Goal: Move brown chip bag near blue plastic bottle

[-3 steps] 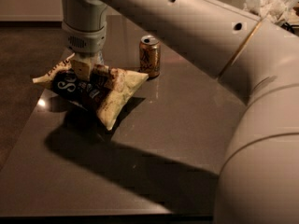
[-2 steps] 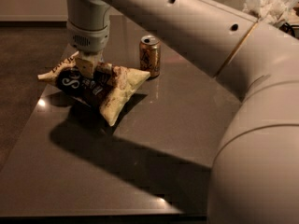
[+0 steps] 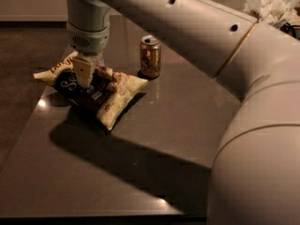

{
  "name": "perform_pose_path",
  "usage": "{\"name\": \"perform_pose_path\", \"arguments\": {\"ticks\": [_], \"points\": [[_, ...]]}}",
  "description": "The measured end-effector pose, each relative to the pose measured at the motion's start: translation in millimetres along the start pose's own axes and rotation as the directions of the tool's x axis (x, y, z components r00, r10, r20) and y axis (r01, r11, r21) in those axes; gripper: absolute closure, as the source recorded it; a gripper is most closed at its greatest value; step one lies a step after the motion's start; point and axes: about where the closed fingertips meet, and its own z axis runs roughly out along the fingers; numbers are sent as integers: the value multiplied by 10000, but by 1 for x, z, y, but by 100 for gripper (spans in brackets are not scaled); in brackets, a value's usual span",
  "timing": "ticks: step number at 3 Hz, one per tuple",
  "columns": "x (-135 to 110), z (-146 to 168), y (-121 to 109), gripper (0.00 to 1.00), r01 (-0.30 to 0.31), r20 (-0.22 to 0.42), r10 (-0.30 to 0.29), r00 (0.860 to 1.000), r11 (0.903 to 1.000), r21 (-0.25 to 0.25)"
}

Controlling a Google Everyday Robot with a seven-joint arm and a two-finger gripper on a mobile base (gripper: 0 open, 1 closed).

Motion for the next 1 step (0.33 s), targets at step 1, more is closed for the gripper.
{"name": "perform_pose_path", "arguments": {"ticks": [1], "points": [[-1, 1, 0, 0, 10, 20, -10, 10000, 10000, 1]]}}
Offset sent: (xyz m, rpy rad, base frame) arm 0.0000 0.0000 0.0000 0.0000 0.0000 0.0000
